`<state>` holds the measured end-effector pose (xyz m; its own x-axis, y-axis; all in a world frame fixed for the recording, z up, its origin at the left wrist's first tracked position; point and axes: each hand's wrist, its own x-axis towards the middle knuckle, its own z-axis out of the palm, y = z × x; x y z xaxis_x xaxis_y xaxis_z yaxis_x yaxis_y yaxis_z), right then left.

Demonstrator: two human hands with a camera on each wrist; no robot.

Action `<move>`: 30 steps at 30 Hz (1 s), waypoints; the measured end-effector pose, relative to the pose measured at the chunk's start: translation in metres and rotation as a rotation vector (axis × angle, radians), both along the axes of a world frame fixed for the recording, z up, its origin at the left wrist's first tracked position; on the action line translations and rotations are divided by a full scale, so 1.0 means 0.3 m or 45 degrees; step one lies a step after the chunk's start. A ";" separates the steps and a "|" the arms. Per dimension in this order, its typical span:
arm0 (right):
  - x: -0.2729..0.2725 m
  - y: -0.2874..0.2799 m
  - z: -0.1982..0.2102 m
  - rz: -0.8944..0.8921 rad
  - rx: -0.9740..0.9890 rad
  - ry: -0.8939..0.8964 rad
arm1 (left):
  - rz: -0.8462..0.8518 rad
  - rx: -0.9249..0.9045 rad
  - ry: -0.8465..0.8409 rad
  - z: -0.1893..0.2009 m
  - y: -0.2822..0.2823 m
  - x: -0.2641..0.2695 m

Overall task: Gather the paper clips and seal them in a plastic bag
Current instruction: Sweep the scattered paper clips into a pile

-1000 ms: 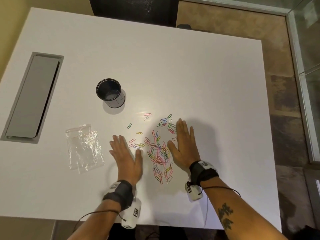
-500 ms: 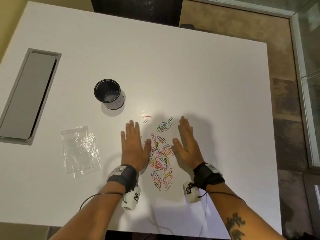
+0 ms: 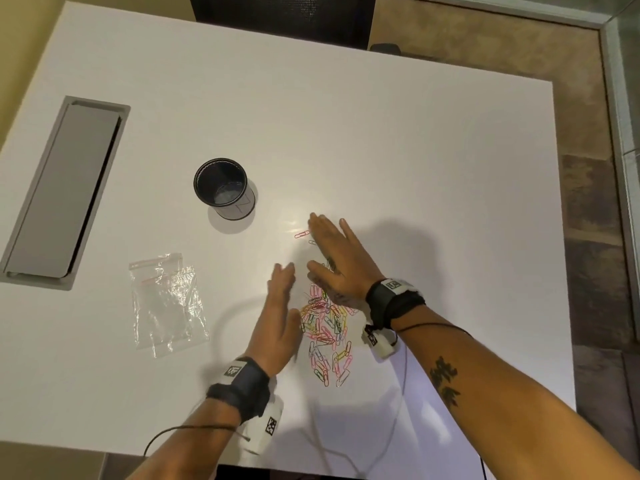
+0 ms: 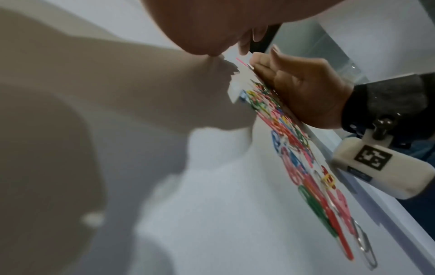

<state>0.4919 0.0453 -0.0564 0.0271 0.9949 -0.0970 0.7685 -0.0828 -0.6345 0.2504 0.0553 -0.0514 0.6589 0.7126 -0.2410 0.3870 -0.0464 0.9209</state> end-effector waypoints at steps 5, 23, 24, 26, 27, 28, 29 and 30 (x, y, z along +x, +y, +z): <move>-0.037 0.018 0.019 0.312 -0.016 0.004 | 0.125 0.064 -0.094 -0.010 0.048 -0.098; -0.107 -0.445 0.096 -0.676 0.066 0.693 | -0.480 0.365 0.153 0.002 -0.030 0.054; -0.117 -0.478 0.090 -0.796 0.063 0.642 | -0.512 0.342 0.152 0.008 -0.060 0.063; -0.156 -0.529 0.084 -0.954 -0.004 0.600 | -0.531 0.292 0.119 0.016 -0.111 0.078; -0.184 -0.544 0.084 -0.979 -0.035 0.583 | -0.523 0.267 0.091 0.018 -0.132 0.081; -0.214 -0.550 0.082 -0.978 -0.064 0.553 | -0.508 0.234 0.059 0.020 -0.148 0.082; -0.245 -0.549 0.075 -0.959 -0.090 0.500 | -0.483 0.187 0.025 0.026 -0.159 0.080; -0.273 -0.541 0.070 -0.920 -0.110 0.424 | -0.450 0.135 -0.012 0.029 -0.167 0.075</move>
<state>0.4099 -0.1170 -0.0354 0.6181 0.7309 -0.2893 0.2772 -0.5470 -0.7899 0.2728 0.0052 -0.0428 0.8706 0.4614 -0.1707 0.3214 -0.2707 0.9074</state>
